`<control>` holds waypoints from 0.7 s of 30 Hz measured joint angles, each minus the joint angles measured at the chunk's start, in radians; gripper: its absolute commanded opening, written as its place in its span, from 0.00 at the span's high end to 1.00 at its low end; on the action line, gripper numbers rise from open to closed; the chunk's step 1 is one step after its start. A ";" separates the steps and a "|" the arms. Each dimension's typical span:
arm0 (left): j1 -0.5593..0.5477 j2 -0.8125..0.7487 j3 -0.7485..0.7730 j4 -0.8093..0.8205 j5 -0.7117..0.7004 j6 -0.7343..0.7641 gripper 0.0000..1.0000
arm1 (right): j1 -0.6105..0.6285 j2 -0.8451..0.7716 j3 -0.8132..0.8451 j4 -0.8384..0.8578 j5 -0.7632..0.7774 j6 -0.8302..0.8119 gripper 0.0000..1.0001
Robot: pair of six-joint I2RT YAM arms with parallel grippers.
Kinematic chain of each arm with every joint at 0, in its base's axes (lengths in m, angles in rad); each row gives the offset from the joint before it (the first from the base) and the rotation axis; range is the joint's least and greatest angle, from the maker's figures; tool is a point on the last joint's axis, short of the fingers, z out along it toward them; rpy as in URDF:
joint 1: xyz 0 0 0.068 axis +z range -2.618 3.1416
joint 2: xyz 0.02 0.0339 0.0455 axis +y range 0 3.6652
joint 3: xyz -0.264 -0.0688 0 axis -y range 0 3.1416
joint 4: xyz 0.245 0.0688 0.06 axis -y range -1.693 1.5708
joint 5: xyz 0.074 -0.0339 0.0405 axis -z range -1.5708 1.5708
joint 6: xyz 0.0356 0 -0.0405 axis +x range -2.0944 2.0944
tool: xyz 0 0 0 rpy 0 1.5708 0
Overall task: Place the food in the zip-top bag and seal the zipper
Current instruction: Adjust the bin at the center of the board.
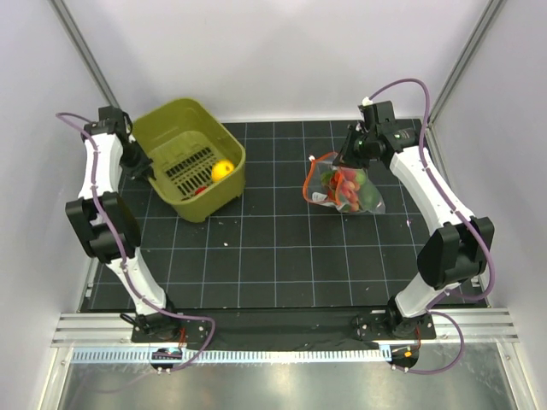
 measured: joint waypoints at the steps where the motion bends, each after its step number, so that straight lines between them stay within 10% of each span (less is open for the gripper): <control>1: -0.002 -0.002 -0.002 0.032 0.005 -0.034 1.00 | 0.000 0.000 0.000 0.002 0.000 0.000 0.99; 21: -0.034 -0.354 -0.293 0.468 0.100 -0.046 1.00 | 0.000 0.000 0.000 0.033 0.001 0.018 0.99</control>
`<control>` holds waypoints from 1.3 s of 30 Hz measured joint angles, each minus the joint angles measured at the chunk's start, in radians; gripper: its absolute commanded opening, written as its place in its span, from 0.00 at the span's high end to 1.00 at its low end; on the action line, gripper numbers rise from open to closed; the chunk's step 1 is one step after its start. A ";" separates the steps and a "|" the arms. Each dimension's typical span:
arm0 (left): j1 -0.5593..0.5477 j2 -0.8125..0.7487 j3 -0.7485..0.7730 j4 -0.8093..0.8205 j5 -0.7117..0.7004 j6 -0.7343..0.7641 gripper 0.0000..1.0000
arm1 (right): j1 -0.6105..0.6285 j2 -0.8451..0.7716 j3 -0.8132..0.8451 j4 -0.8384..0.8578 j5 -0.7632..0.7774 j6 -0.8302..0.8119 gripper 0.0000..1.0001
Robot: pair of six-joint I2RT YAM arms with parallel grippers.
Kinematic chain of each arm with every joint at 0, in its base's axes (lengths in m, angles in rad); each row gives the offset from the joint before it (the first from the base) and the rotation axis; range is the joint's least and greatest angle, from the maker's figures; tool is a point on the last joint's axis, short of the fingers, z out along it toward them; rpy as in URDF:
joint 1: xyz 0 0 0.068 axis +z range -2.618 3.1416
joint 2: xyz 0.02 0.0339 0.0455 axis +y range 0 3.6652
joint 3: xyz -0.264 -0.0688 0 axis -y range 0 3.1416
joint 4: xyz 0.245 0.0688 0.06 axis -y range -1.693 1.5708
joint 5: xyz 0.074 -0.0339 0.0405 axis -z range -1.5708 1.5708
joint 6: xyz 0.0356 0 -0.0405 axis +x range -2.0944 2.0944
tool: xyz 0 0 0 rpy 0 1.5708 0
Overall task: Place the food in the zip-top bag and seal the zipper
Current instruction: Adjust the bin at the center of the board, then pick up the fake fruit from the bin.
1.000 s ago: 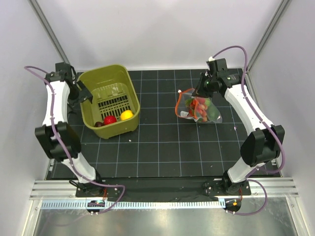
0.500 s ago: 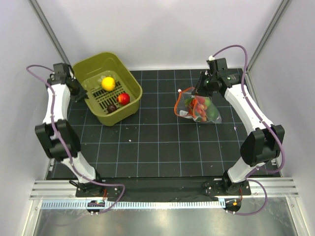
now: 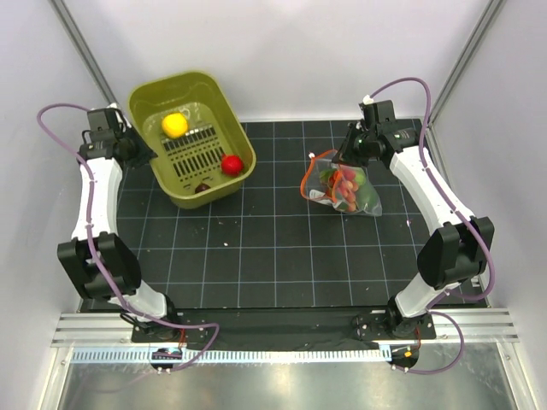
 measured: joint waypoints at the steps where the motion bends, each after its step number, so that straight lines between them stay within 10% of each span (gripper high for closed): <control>1: 0.000 0.013 -0.003 -0.007 0.005 0.003 1.00 | 0.000 0.000 0.000 0.000 0.000 0.000 0.99; 9: 0.001 0.131 -0.014 -0.101 0.062 0.010 0.98 | 0.000 0.000 0.000 0.000 0.000 0.000 0.99; 10: 0.001 0.133 -0.014 -0.113 0.068 0.011 0.91 | 0.000 0.000 0.000 0.000 0.000 0.000 0.99; 12: 0.000 0.133 -0.012 -0.138 0.066 0.020 0.47 | 0.000 0.000 0.000 0.000 0.001 0.000 0.99; 15: 0.000 0.132 -0.003 -0.147 0.059 0.016 0.25 | 0.000 0.000 0.000 -0.001 0.002 -0.001 0.99; 31: -0.300 -0.073 0.064 -0.106 -0.177 0.054 0.11 | 0.000 0.000 0.000 -0.004 -0.003 -0.008 0.99; 39: -0.383 0.149 0.269 -0.155 -0.087 0.113 0.08 | 0.000 0.000 0.000 -0.002 -0.021 -0.008 0.99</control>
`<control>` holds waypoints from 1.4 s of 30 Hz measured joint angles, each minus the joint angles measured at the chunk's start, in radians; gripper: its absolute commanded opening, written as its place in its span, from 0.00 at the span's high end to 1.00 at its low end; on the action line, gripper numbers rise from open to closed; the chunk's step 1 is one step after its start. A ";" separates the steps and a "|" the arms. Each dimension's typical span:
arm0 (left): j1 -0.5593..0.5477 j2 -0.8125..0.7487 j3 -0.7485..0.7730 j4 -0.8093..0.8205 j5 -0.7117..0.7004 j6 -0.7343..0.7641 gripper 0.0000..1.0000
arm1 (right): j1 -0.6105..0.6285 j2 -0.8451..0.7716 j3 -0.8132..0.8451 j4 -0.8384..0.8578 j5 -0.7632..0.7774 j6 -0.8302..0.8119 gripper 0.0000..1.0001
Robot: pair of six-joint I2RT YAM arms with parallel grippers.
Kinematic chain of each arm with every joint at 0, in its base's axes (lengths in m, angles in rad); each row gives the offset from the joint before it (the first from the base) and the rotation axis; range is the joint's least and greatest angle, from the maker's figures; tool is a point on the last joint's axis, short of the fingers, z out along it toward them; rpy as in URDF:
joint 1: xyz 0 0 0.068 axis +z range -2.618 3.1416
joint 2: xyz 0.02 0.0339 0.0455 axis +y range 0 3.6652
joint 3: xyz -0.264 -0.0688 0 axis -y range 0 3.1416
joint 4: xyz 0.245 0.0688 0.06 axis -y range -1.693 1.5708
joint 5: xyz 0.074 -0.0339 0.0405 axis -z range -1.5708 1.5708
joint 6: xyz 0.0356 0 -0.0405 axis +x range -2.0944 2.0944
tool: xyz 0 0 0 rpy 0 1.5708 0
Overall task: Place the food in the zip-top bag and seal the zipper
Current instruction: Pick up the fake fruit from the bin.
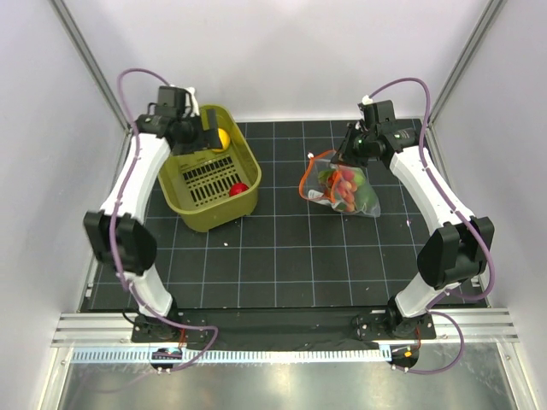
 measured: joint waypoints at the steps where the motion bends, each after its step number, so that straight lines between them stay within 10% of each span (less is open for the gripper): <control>1: -0.006 0.045 0.021 -0.028 0.013 0.010 0.03 | 0.000 0.000 0.000 0.001 -0.003 0.000 0.99; 26: -0.130 0.251 -0.239 -0.039 0.163 0.056 0.01 | 0.000 0.000 -0.021 0.016 -0.026 0.000 0.99; 29: -0.132 0.267 -0.240 0.032 0.153 0.035 0.09 | 0.000 0.000 -0.021 0.016 -0.028 0.000 0.99; 36: -0.135 0.270 -0.239 0.188 0.136 -0.011 0.66 | 0.000 0.000 -0.021 0.015 -0.028 0.000 0.99; 42: -0.135 0.270 -0.203 0.216 0.134 -0.014 0.84 | 0.000 0.000 -0.021 0.015 -0.028 -0.001 0.99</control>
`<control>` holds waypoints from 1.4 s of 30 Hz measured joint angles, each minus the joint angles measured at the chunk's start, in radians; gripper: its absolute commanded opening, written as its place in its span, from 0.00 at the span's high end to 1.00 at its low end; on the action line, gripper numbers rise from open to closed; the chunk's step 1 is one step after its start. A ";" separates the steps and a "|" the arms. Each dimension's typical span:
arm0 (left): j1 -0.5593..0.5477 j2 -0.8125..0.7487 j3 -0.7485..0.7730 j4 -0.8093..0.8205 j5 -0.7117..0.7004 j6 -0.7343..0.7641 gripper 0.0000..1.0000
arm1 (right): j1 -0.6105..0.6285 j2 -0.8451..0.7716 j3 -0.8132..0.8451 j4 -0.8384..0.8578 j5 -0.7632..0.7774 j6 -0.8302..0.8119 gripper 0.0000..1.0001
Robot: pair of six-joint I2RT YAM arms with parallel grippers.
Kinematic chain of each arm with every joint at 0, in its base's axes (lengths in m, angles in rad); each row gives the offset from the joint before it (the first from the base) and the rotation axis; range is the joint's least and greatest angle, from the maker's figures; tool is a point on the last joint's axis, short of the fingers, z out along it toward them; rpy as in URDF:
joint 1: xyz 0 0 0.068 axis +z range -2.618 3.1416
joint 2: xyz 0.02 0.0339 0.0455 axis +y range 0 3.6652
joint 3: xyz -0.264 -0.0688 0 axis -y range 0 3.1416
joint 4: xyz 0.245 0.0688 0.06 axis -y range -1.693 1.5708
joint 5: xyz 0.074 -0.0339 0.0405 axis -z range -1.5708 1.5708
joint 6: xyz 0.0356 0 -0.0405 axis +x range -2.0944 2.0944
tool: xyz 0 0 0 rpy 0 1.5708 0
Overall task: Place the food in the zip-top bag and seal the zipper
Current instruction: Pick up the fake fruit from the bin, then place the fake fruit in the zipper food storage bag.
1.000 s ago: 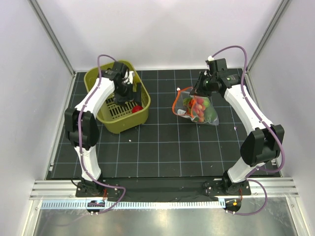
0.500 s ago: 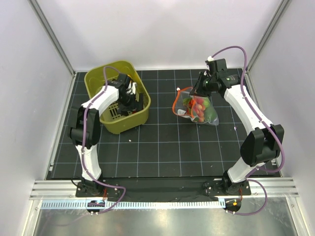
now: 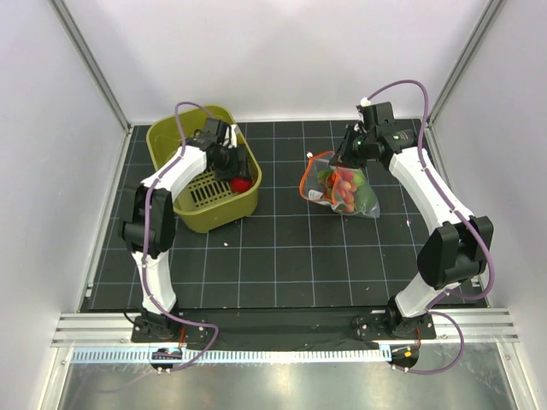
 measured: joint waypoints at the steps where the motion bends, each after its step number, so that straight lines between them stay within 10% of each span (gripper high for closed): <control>1: 0.000 -0.001 0.009 0.000 -0.001 0.001 0.86 | 0.000 0.000 0.000 0.000 0.000 0.000 0.99; 19: 0.003 -0.132 0.239 -0.108 0.050 0.001 0.94 | 0.000 0.002 0.003 -0.001 -0.002 0.002 0.99; 30: -0.126 -0.151 0.249 0.150 0.367 -0.223 0.95 | 0.003 0.053 0.106 -0.007 -0.043 0.067 0.99; 42: -0.269 0.019 0.228 0.287 0.414 -0.295 0.87 | 0.006 0.053 0.109 0.044 -0.092 0.201 0.99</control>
